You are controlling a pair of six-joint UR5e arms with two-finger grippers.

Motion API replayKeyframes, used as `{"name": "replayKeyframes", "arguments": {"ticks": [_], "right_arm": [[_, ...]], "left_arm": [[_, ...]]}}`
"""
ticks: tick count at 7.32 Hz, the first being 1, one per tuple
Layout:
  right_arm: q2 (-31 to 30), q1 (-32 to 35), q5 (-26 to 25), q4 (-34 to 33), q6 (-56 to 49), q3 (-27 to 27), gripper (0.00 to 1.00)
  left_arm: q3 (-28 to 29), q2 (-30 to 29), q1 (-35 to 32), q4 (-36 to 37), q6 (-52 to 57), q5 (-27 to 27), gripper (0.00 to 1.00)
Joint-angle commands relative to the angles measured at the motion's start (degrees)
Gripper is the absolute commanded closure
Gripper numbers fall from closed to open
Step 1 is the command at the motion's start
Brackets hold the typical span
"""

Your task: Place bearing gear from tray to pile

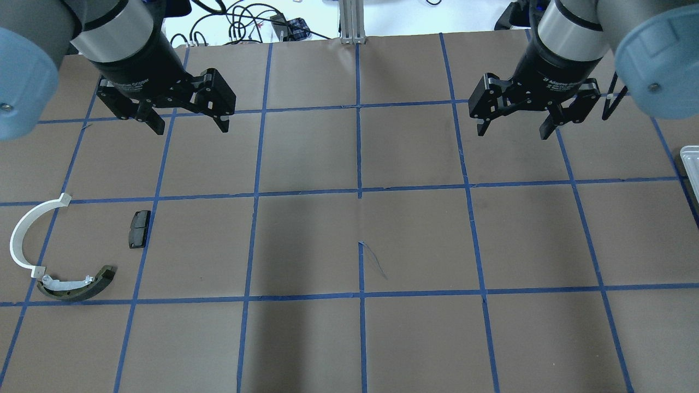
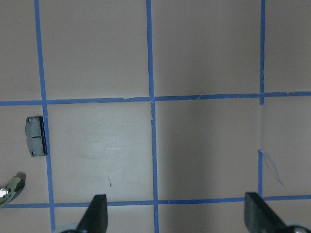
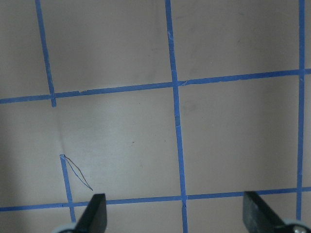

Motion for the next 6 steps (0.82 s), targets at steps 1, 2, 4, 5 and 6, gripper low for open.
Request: {"name": "replayKeyframes", "arguments": {"ticks": [1,2,4,5,6], "right_arm": [[-0.07,0.01,-0.24,-0.04,-0.03,0.08,0.00],[-0.07,0.01,-0.24,-0.04,-0.03,0.08,0.00],[-0.07,0.01,-0.24,0.05,-0.03,0.26,0.00],[-0.07,-0.08,-0.42,0.14,-0.11,0.34,0.00],[-0.07,-0.17,-0.68,-0.12,-0.11,0.17,0.00]], "left_arm": [[1.24,-1.74,0.03,-0.07,0.20,-0.62,0.00],[2.04,-2.71,0.03,-0.07,0.21,-0.63,0.00],[2.41,-3.16,-0.15,-0.07,0.21,-0.10,0.00],[2.23,-2.81,-0.15,-0.07,0.21,-0.01,0.00],[2.14,-2.72,-0.15,-0.07,0.29,-0.01,0.00]]}}
